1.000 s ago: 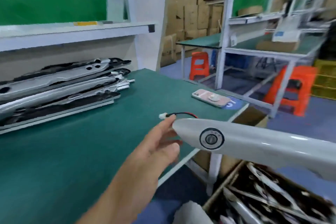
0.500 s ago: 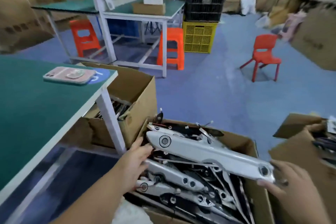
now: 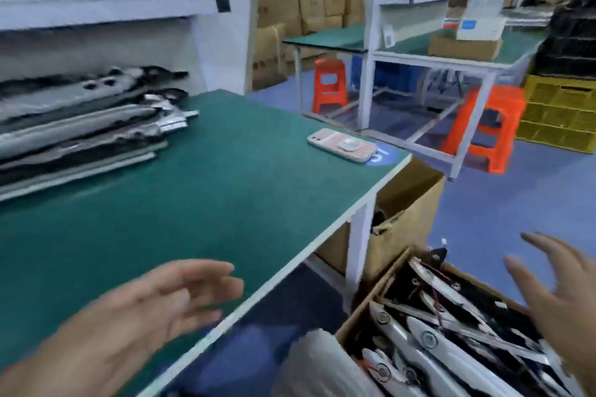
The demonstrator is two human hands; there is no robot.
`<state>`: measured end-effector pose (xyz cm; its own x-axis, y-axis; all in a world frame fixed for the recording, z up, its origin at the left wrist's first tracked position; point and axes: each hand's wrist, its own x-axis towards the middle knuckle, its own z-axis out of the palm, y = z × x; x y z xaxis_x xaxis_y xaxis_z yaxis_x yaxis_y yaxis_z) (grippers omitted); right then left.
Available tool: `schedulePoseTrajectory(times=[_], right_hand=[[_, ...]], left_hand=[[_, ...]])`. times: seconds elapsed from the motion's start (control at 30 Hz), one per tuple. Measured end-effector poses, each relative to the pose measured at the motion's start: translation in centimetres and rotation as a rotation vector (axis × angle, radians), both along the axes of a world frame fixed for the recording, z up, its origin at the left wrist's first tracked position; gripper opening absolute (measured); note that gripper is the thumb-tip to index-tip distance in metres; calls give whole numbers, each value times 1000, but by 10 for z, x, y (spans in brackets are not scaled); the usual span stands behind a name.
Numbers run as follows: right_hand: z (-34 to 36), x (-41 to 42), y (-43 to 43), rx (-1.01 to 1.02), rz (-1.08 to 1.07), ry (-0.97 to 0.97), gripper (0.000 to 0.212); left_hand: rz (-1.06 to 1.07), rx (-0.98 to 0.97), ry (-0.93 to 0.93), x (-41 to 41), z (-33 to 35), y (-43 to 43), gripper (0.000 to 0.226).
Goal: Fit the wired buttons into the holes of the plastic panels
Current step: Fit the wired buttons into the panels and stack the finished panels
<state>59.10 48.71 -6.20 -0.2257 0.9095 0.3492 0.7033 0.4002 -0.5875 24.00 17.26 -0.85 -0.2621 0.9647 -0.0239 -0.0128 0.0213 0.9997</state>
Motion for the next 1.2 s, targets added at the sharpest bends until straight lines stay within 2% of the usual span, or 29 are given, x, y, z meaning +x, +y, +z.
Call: schedulePoseTrajectory(times=[0.03,0.13,0.2,0.3,0.4,0.53,0.67,0.77,0.87,1.0,1.1,1.2], right_hand=[[10,-35,-2,31,108,22,57],[40,-145,-29,112,432,59,49],[48,-214,-59,178,609,33,41],[49,-301,-111,294,848,-48,45],[49,-377,-150,373,1020,-119,44],[50,-468,-193,357,1011,-151,37],[59,-545,-211,434,878,-198,37],[69,-589,-212,482,855,-392,42],[75,-619,-214,448,855,-579,37],[75,-634,-216,399,841,-553,8],[74,-631,-217,452,853,-487,12],[78,-619,-219,494,903,-437,19]], left_hand=[[114,43,39,-16,13,-24,62],[601,140,102,-57,31,-90,30],[872,159,108,-77,28,-127,27],[1191,132,129,-102,20,-165,25],[1384,98,149,-115,11,-170,28],[1328,-115,329,-114,-6,-152,24],[1295,-183,346,-121,-12,-154,26],[1275,-219,341,-124,-11,-156,32],[1258,-266,393,-125,-9,-155,45],[1245,-278,409,-124,-5,-156,43],[1255,-261,386,-125,-6,-157,29],[1283,-223,386,-127,-8,-158,28]])
